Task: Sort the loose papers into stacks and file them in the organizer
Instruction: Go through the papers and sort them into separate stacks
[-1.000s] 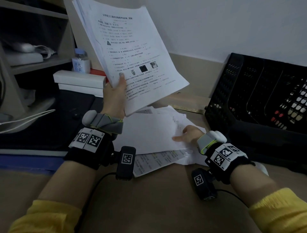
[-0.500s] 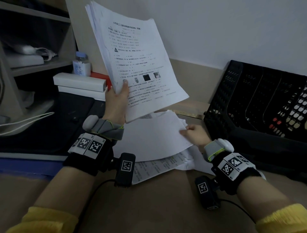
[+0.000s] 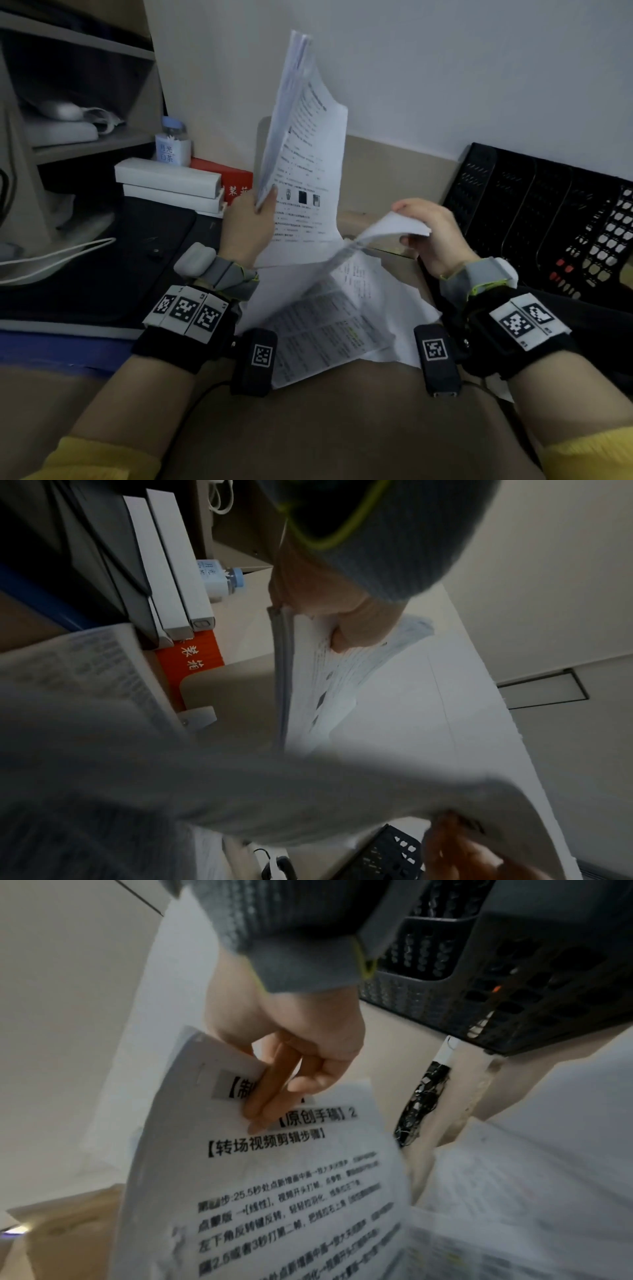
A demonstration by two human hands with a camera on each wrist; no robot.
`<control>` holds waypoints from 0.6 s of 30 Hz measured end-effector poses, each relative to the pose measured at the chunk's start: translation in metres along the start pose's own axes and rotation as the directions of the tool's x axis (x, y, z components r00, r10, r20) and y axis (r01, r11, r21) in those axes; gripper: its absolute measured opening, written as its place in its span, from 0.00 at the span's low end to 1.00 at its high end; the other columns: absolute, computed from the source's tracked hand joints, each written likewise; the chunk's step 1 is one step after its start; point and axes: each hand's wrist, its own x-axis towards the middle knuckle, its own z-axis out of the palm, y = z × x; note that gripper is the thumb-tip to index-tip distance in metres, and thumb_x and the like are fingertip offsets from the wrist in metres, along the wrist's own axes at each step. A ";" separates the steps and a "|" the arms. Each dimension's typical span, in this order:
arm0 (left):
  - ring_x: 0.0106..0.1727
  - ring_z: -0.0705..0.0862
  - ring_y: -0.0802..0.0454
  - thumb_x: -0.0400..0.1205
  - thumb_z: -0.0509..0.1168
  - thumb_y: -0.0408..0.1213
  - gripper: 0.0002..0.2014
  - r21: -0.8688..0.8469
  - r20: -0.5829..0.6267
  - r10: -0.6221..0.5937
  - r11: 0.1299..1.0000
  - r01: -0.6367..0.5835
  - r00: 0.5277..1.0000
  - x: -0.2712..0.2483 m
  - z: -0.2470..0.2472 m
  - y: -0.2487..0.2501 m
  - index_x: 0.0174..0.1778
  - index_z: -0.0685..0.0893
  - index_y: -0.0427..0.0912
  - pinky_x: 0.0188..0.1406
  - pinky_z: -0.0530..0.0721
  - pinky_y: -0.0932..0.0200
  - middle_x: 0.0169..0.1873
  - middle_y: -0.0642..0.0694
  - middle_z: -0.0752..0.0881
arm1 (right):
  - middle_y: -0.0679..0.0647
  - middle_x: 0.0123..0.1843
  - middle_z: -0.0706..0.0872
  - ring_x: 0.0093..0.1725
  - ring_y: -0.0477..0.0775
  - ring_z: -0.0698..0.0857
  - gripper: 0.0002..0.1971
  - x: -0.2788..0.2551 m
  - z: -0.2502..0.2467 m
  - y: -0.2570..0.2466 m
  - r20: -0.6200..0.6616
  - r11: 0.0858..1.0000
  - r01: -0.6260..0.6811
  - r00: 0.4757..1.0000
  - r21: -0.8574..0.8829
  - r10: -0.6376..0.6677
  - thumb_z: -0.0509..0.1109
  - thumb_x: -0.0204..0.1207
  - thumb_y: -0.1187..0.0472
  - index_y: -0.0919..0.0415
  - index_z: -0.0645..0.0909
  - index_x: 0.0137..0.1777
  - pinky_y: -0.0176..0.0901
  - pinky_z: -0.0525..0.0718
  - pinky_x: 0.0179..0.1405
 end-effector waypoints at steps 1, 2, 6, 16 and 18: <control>0.36 0.78 0.50 0.87 0.56 0.50 0.25 0.016 0.033 0.002 1.000 -0.003 0.999 0.001 0.000 -0.002 0.44 0.80 0.27 0.37 0.79 0.53 0.34 0.42 0.79 | 0.48 0.32 0.85 0.33 0.45 0.80 0.10 0.002 0.004 -0.007 -0.016 1.000 0.028 0.999 0.012 -0.028 0.64 0.73 0.70 0.60 0.84 0.36 0.32 0.75 0.24; 0.36 0.78 0.46 0.87 0.56 0.52 0.25 0.031 0.070 0.001 1.000 -0.003 0.998 0.002 0.000 -0.003 0.39 0.79 0.30 0.37 0.78 0.51 0.33 0.38 0.80 | 0.48 0.33 0.86 0.34 0.45 0.80 0.10 0.006 0.007 -0.012 -0.031 0.998 0.052 0.998 0.031 -0.051 0.63 0.72 0.70 0.60 0.85 0.35 0.32 0.75 0.27; 0.33 0.81 0.43 0.83 0.57 0.60 0.26 0.083 0.230 -0.004 0.996 -0.016 0.973 -0.001 0.000 0.000 0.28 0.76 0.43 0.40 0.81 0.48 0.28 0.42 0.82 | 0.51 0.40 0.92 0.44 0.49 0.90 0.13 0.017 0.023 -0.030 0.009 0.993 0.064 0.998 0.095 -0.065 0.60 0.79 0.62 0.58 0.84 0.38 0.36 0.81 0.47; 0.47 0.86 0.41 0.86 0.62 0.41 0.18 -0.101 0.440 -0.122 0.978 0.184 0.889 -0.010 0.008 0.007 0.54 0.84 0.25 0.48 0.84 0.47 0.48 0.28 0.88 | 0.50 0.59 0.89 0.63 0.46 0.85 0.17 0.042 0.049 -0.030 0.076 0.977 0.092 0.991 0.193 -0.108 0.69 0.73 0.50 0.59 0.82 0.58 0.38 0.79 0.63; 0.54 0.88 0.37 0.84 0.65 0.36 0.12 -0.116 0.449 -0.190 0.957 0.267 0.873 -0.010 0.010 0.005 0.56 0.86 0.30 0.57 0.85 0.44 0.51 0.31 0.89 | 0.49 0.63 0.86 0.65 0.45 0.83 0.15 0.047 0.054 -0.024 0.102 0.983 0.084 0.990 0.166 -0.102 0.68 0.77 0.52 0.57 0.78 0.60 0.38 0.78 0.62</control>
